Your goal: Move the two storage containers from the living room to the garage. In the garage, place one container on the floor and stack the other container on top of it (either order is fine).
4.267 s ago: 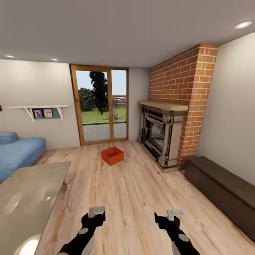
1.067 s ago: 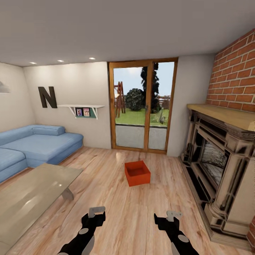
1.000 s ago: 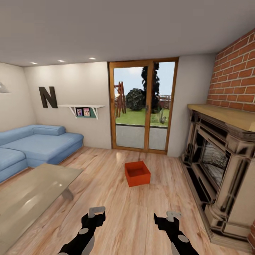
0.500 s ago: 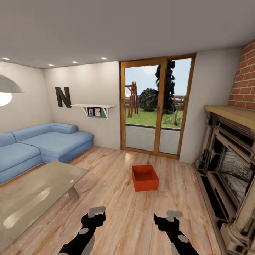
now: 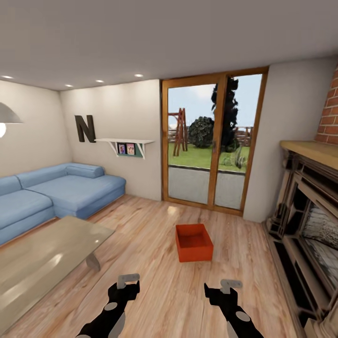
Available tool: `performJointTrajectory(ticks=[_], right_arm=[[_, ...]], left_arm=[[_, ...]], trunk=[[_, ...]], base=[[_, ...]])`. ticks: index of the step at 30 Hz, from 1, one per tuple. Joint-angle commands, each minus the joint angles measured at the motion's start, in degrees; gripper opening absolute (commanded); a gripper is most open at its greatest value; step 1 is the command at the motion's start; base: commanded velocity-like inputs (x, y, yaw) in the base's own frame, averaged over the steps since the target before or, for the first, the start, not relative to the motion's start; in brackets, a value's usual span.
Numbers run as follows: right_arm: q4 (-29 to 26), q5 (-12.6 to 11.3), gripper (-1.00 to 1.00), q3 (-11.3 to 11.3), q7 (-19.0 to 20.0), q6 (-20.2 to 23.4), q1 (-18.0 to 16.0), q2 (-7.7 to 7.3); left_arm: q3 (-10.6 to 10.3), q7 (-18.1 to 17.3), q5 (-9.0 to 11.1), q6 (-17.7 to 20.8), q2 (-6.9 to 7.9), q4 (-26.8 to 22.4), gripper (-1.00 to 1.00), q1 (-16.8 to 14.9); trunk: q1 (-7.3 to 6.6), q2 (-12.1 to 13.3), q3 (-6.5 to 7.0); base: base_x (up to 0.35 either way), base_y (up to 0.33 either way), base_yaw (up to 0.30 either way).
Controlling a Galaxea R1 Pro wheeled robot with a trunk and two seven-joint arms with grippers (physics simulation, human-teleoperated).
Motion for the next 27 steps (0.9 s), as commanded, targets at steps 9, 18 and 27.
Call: performJointTrajectory(ticks=[9, 18, 27], right_arm=[[0.1, -0.6, 1.0, 0.3, -0.2, -0.3, 0.0, -0.04], [0.2, -0.6, 1.0, 0.3, -0.2, -0.3, 0.0, -0.04], [0.3, -0.6, 1.0, 0.3, -0.2, -0.3, 0.0, -0.04]], left_arm=[[0.3, 0.1, -0.2, -0.2, -0.04, 0.1, 1.0, 0.0], [0.3, 0.1, -0.3, -0.2, -0.04, 0.1, 1.0, 0.0], [0.3, 0.2, -0.3, -0.2, -0.04, 0.1, 1.0, 0.0]], trunk=[[0.05, 0.0, -0.02], [0.05, 0.0, -0.02], [0.05, 0.0, -0.02]], base=[[0.325, -0.111, 0.0], [0.325, -0.146, 0.0], [0.318, -0.176, 0.0]])
